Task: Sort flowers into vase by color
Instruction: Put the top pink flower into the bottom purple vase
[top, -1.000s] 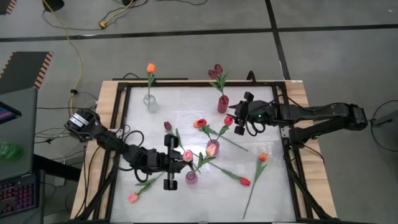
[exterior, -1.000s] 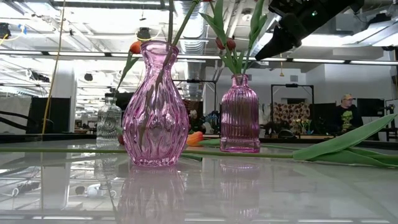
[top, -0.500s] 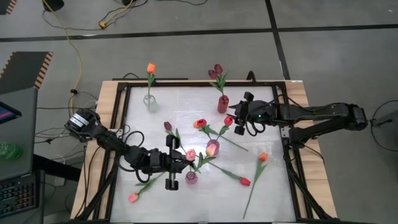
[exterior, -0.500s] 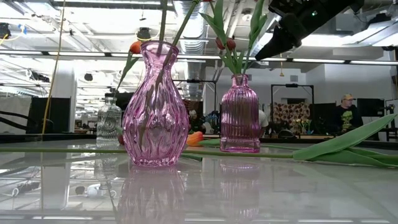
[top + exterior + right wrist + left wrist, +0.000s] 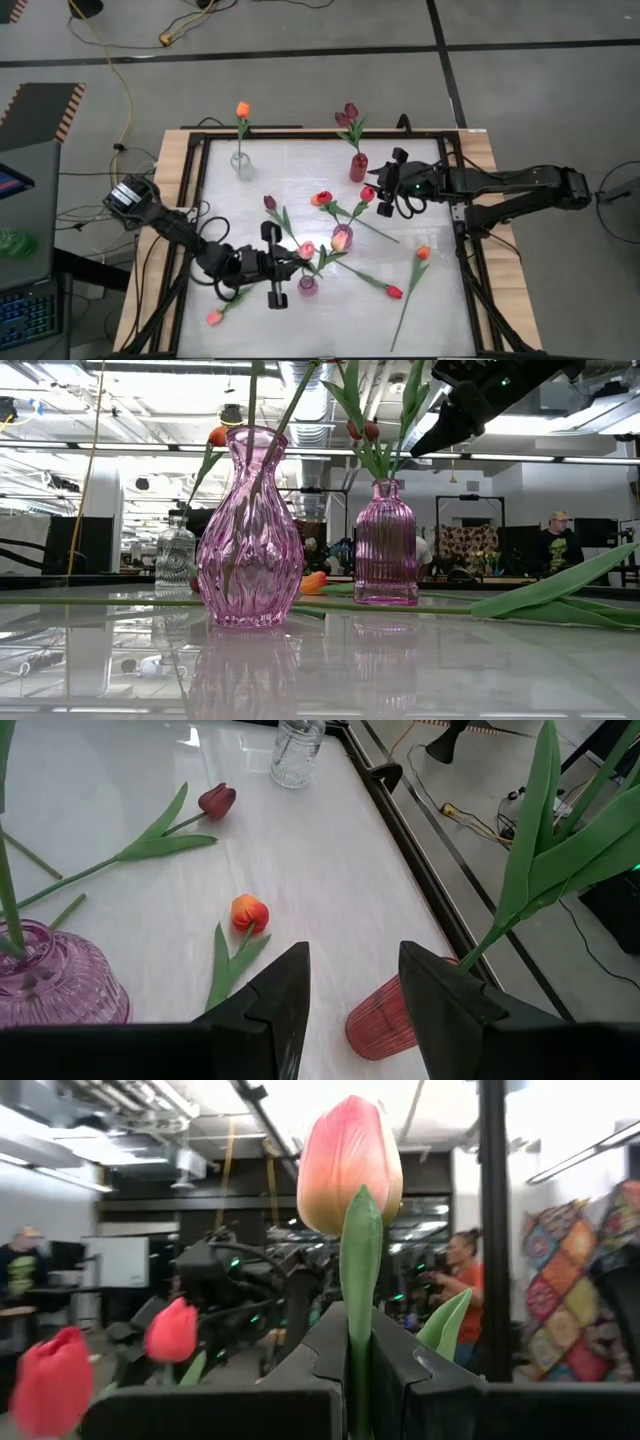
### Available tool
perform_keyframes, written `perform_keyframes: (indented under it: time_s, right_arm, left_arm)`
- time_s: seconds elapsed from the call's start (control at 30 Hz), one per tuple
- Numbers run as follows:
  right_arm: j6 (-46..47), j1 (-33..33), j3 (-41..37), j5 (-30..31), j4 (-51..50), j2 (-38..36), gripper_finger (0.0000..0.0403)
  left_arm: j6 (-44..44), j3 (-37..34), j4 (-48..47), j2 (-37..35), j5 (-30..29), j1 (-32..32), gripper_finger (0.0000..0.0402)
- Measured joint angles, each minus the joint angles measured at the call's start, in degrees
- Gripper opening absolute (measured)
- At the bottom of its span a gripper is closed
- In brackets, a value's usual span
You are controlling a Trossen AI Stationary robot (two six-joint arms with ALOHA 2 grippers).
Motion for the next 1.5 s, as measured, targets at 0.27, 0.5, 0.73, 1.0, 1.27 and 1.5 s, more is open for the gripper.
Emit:
perform_keyframes:
  time_s: [0.27,0.5,0.73,1.0,1.27,1.5]
  right_arm:
    - [0.0,0.0,0.0,0.0,0.0,0.0,0.0180]
    - [0.0,0.0,0.0,0.0,0.0,0.0,0.0180]
    - [0.0,0.0,0.0,0.0,0.0,0.0,0.0180]
    - [0.0,0.0,0.0,0.0,0.0,0.0,0.0180]
    - [0.0,0.0,0.0,0.0,0.0,0.0,0.0180]
    - [0.0,0.0,0.0,0.0,0.0,0.0,0.0180]
  left_arm:
    - [-2.5,-5.7,5.9,0.0,-0.8,-0.8,0.0002]
    - [-3.8,-10.6,11.0,0.0,0.1,0.2,0.0002]
    - [-6.3,-12.5,9.7,0.0,0.2,1.1,0.0002]
    - [-6.6,-12.6,9.2,0.0,1.1,1.4,0.0002]
    - [-6.3,-12.6,9.4,0.0,1.1,1.4,0.0002]
    - [-6.1,-12.6,9.8,0.0,1.1,1.4,0.0002]
